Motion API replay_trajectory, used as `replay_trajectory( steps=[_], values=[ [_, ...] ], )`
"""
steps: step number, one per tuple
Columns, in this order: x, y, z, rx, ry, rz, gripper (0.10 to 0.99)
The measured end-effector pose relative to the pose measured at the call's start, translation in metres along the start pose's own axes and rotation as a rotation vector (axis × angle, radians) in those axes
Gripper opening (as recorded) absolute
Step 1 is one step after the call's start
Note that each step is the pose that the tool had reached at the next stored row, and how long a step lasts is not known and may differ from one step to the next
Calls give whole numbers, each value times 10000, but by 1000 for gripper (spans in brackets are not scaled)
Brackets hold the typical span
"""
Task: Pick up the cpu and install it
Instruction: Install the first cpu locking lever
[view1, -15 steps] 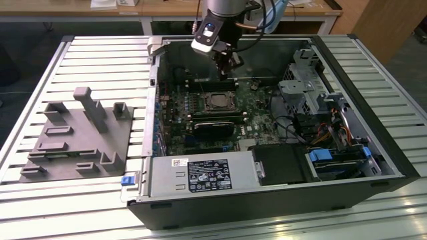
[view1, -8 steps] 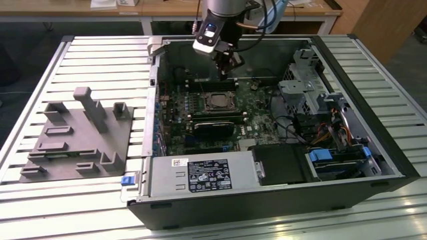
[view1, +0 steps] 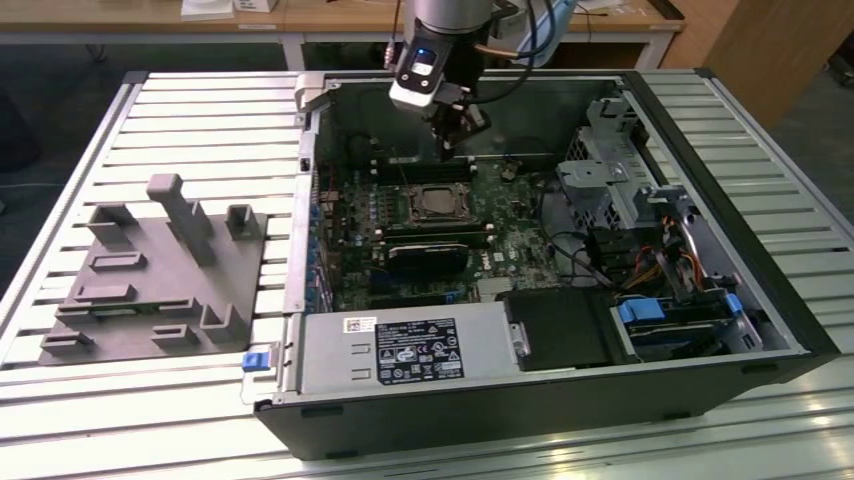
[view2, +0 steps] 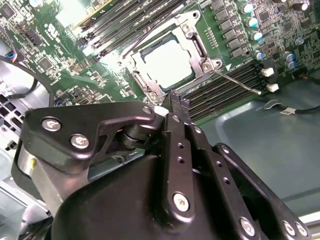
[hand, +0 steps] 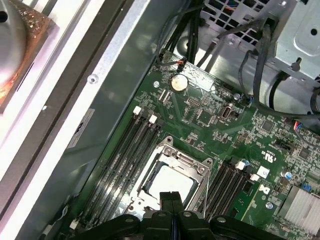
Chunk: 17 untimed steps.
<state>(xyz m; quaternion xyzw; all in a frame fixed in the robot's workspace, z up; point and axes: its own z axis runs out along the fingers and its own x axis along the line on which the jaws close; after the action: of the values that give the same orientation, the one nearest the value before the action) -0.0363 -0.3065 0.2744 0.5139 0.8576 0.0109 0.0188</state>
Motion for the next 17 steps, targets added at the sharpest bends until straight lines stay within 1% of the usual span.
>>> replay_trajectory(
  steps=[17],
  values=[
    [0, 0, 0, -23, 42, -1092, 106]
  ],
)
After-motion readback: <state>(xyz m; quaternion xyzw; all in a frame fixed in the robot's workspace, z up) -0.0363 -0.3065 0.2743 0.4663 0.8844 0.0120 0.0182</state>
